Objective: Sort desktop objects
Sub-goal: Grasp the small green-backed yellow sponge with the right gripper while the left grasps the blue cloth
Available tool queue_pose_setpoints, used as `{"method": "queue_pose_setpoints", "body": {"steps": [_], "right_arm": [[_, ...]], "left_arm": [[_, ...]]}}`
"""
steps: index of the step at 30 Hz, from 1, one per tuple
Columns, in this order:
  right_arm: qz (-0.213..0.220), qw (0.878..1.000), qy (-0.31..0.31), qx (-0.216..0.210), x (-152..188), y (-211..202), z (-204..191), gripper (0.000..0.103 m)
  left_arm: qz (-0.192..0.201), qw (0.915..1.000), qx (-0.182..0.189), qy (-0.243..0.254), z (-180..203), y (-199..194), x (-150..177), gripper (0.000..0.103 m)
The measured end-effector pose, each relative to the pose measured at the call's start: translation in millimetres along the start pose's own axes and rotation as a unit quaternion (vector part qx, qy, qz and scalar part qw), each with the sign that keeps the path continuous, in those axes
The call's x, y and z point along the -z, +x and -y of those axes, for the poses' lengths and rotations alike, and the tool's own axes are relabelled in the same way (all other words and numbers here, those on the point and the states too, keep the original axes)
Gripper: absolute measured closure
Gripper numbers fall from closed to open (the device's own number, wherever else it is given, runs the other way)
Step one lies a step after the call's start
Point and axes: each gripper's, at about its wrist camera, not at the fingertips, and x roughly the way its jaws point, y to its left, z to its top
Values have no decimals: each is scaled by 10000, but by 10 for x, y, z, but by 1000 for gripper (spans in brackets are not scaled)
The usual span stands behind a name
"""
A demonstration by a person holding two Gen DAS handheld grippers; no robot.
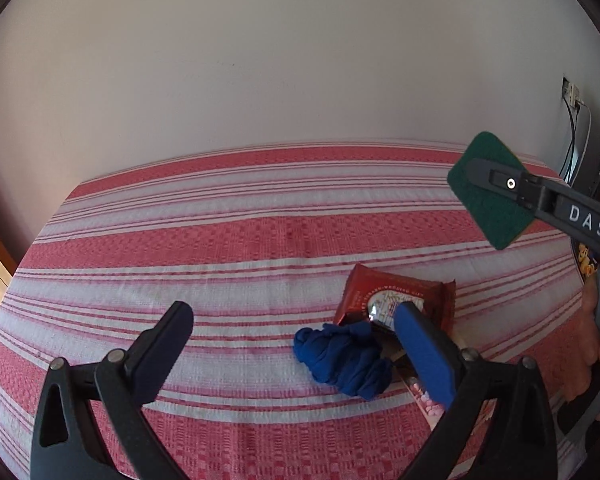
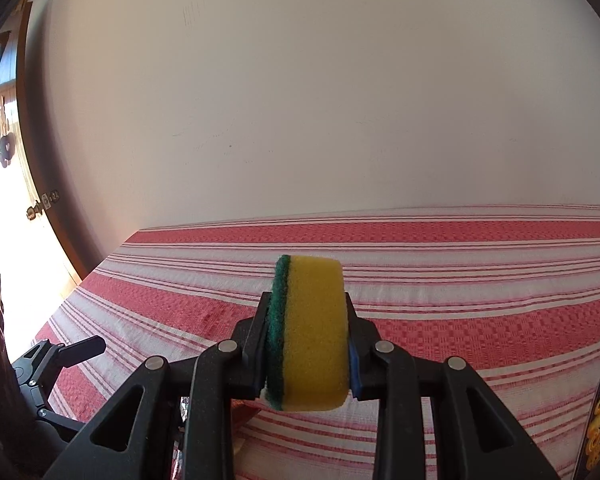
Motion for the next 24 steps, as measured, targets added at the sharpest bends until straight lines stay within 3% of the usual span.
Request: {"method": "queue_pose_setpoints", "body": {"steps": [4,8,10,12,17,21,24], "right_arm": [[-51,9998,169,-33,-8,11,46,70],[39,9999,147,-54,-10,-13,18,70],[44,9999,118,-72,-4,-16,5,70],[14,9998,145,-111,-1,-3,4,70],[11,9999,109,-99,13,-19,-3,70],[9,10000,45,-58,39,7,-37,70],[93,9999,78,-48,35,-8,-30,70]], "left_arm": [[-695,9969,95,-360,-47,232,42,12],[-821,9961,-86,-316,30,279,59,15],[-787,9963,-105,-342,50,274,55,21],[-727,9960,-198,-479,31,258,48,38],[-610,9948,-159,-804,-9,200,42,59],[-551,9935,19,-1001,-69,195,46,60],[-250,9887,489,-1396,-213,92,66,60]]}}
